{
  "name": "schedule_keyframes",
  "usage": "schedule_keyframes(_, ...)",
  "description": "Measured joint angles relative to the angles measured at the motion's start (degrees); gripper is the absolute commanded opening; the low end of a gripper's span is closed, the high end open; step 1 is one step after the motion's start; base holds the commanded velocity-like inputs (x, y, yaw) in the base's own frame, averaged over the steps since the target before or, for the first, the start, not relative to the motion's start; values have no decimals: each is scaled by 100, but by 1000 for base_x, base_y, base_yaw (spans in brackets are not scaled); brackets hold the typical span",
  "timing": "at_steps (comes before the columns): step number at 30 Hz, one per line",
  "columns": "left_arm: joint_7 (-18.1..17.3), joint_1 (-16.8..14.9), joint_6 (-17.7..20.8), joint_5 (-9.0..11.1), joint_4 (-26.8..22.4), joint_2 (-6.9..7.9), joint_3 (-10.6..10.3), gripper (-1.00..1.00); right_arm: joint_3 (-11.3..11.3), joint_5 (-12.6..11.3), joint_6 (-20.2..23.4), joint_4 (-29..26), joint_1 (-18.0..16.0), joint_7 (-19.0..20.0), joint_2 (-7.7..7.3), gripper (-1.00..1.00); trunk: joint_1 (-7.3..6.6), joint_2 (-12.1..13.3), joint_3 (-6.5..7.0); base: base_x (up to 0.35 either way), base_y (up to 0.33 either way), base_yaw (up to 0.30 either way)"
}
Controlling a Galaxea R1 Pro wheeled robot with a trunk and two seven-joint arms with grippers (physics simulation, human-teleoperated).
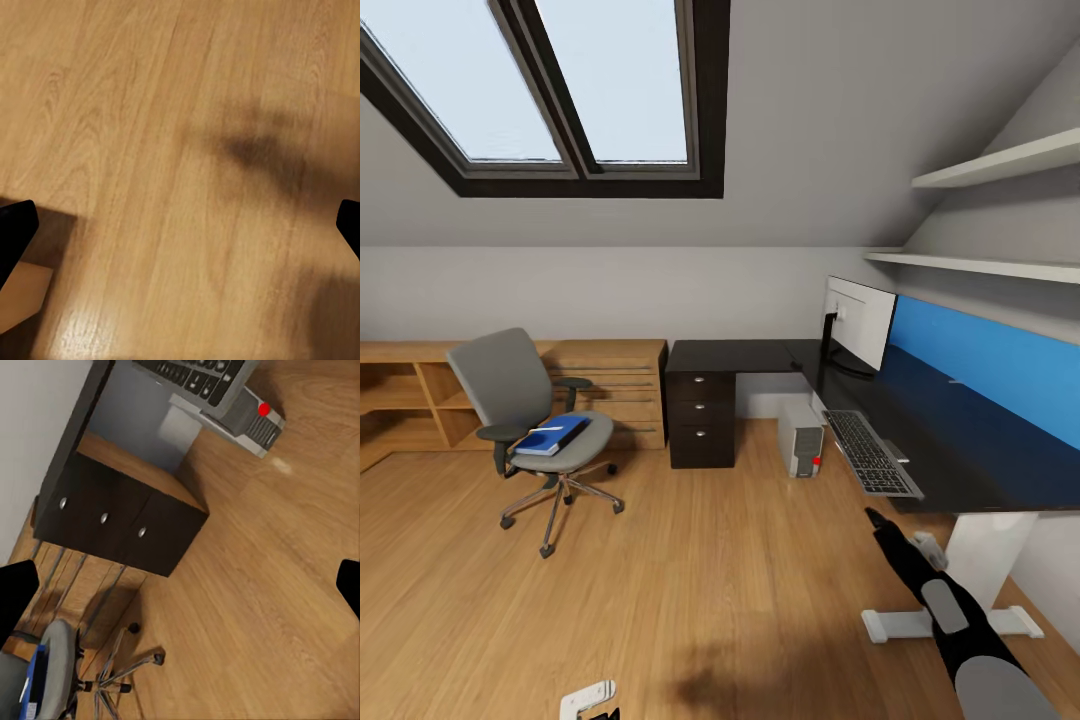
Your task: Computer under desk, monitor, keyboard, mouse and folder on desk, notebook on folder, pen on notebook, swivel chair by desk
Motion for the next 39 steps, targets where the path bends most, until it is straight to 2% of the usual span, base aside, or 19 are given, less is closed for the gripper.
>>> schedule_keyframes(3,0,0,0,-3,-2,1,0,100,-2,-286,20,-1,0,-2,0,100,0,0,0,0,0,0)
schedule_keyframes(4,0,0,0,-4,-4,1,0,100,-1,-479,29,-3,0,1,-1,100,0,0,0,0,0,0)
schedule_keyframes(7,0,0,0,0,-6,1,0,100,1,-830,69,-9,0,6,-1,100,0,0,0,0,0,0)
schedule_keyframes(9,3,0,0,1,-7,1,0,100,4,-958,107,-15,0,12,-1,100,0,0,0,0,0,0)
schedule_keyframes(13,7,0,0,3,-7,1,0,100,7,-1114,178,-17,0,37,5,100,0,0,0,0,0,0)
schedule_keyframes(21,9,0,0,3,-7,-11,0,100,2,-1181,242,-7,0,94,-5,100,0,0,0,0,0,0)
schedule_keyframes(25,9,0,0,3,-7,-15,0,100,0,-1192,432,-8,0,104,-57,100,0,0,0,0,0,0)
schedule_keyframes(31,9,0,0,3,-8,-19,0,100,-12,-1223,1048,-12,0,113,-241,100,0,0,0,0,0,0)
schedule_keyframes(34,9,0,0,3,-7,-23,0,100,-39,-1450,1252,-13,1,113,-359,100,0,0,0,0,0,0)
schedule_keyframes(37,9,0,0,3,-7,-25,0,100,-44,-1812,1460,-7,1,109,-458,100,0,0,0,0,0,0)
schedule_keyframes(39,9,0,0,3,-7,-25,0,100,-44,-1893,1514,-6,1,110,-479,100,0,0,0,0,0,0)
